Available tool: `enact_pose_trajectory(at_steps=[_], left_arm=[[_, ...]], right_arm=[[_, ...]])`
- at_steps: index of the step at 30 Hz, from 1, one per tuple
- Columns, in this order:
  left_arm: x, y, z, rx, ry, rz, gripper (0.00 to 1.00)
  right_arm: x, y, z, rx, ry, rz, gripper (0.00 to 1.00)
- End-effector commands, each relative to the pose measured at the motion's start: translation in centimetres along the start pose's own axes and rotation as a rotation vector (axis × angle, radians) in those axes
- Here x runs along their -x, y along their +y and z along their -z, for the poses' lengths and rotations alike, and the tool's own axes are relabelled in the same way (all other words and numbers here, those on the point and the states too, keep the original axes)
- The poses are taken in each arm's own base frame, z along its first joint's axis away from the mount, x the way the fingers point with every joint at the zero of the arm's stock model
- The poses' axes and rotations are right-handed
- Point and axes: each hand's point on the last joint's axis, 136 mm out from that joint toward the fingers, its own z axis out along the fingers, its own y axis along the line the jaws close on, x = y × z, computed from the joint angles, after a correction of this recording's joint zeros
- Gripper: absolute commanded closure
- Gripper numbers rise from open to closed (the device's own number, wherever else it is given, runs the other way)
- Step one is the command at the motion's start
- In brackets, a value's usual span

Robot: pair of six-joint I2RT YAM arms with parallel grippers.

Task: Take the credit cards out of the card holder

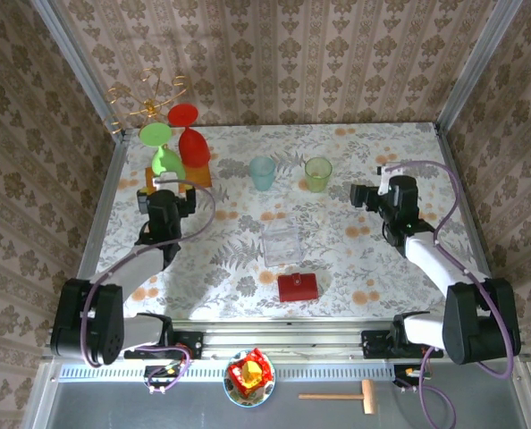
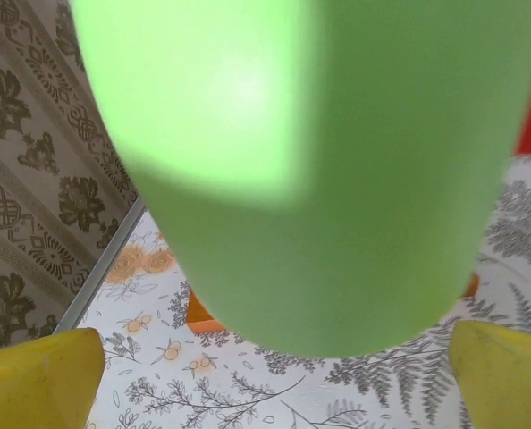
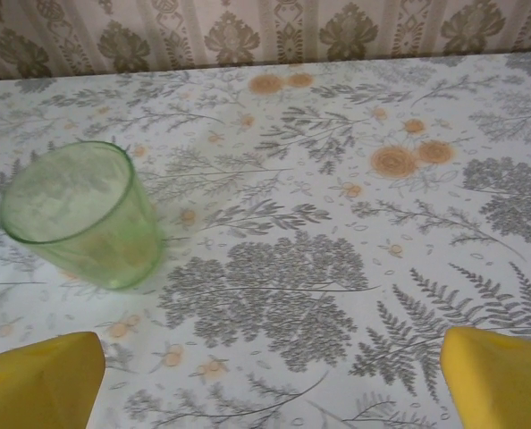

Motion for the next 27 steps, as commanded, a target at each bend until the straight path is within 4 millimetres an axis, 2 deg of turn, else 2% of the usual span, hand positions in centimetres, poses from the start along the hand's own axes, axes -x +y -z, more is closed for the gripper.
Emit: enact_pose_trajectory(at_steps=[1, 4, 11, 16, 18, 23, 27], left_arm=[[0.8, -0.8, 1.3, -0.013, 0.059, 0.032, 0.00], [1.3, -2.2, 1.9, -0.081, 0.108, 0.038, 0.00], [0.7, -5.0, 3.5, -0.247, 0.253, 0.110, 0.00], [1.9, -5.8, 4.9, -0.332, 0.330, 0.113, 0.00], [2.5, -5.9, 5.2, -0.355, 0.349, 0.122, 0.00], [3.4, -7.3, 4.9, -0.454, 0.386, 0.076, 0.00], [4.3, -7.3, 4.2, -0.451, 0.406, 0.085, 0.00]], right_arm=[[-1.2, 1.8, 1.4, 0.021, 0.125, -0.044, 0.03], [-1.2, 4.8, 1.9, 0.082, 0.162, -0.028, 0.04], [-1.6, 10.8, 2.7, 0.171, 0.272, -0.048, 0.07], [-2.1, 13.3, 2.6, 0.192, 0.376, -0.069, 0.14], [-3.1, 14.2, 1.9, 0.188, 0.429, -0.045, 0.17], [-4.2, 16.2, 1.0, 0.211, 0.528, -0.046, 0.28], [-5.1, 17.3, 0.9, 0.210, 0.567, -0.057, 0.29]])
